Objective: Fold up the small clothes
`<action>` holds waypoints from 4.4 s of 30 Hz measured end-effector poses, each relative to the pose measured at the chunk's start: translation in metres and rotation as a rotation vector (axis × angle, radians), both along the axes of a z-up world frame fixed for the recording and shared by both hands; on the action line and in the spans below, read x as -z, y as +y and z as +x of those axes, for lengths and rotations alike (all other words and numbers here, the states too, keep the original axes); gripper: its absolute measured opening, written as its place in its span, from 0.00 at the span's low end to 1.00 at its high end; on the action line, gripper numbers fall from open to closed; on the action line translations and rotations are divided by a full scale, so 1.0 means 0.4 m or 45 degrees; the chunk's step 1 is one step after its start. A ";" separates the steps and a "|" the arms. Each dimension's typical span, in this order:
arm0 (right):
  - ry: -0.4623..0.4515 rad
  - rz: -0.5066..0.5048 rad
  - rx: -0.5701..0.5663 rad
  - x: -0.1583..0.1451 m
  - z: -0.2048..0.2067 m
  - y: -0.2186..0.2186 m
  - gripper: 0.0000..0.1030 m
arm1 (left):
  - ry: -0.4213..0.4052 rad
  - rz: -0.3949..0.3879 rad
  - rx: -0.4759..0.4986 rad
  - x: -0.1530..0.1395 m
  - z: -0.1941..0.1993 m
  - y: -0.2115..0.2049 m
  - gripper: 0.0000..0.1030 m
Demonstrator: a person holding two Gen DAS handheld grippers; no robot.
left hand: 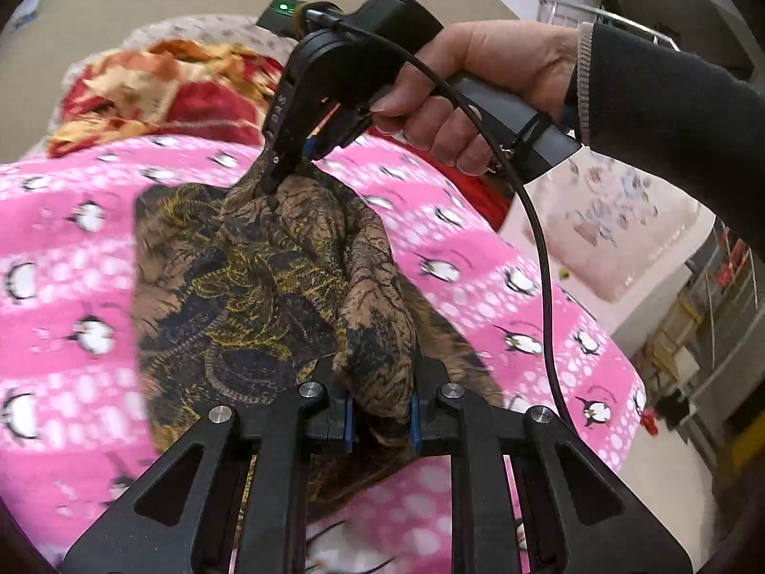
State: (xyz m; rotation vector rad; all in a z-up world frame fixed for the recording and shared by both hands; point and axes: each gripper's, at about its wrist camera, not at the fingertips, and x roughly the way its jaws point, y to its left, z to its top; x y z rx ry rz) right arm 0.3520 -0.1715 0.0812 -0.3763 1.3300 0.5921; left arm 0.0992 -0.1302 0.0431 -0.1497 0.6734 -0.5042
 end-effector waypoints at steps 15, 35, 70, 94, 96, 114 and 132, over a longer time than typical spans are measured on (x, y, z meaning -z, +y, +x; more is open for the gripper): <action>0.042 0.147 0.186 0.186 0.036 -0.295 0.08 | 0.140 0.150 0.096 0.112 0.036 -0.233 0.17; -0.360 0.379 -0.063 0.072 -0.488 -0.322 0.13 | 0.255 0.144 -0.232 0.128 -0.008 0.062 0.19; -0.370 0.333 0.746 0.270 -0.043 -0.243 0.18 | 0.254 0.006 -0.415 0.166 0.509 0.081 0.22; -0.333 0.170 0.452 0.216 -0.251 -0.227 0.23 | 0.383 0.205 -0.346 0.170 0.302 0.056 0.22; -0.333 0.323 0.501 0.232 -0.259 -0.274 0.23 | 0.402 0.213 -0.328 0.160 0.306 0.055 0.22; -0.671 0.188 0.410 0.061 -0.574 -0.239 0.40 | 0.224 0.165 -0.290 0.055 0.102 0.019 0.48; -0.483 0.313 0.586 0.253 -0.619 -0.352 0.94 | 0.193 0.196 -0.130 0.162 0.043 -0.021 0.80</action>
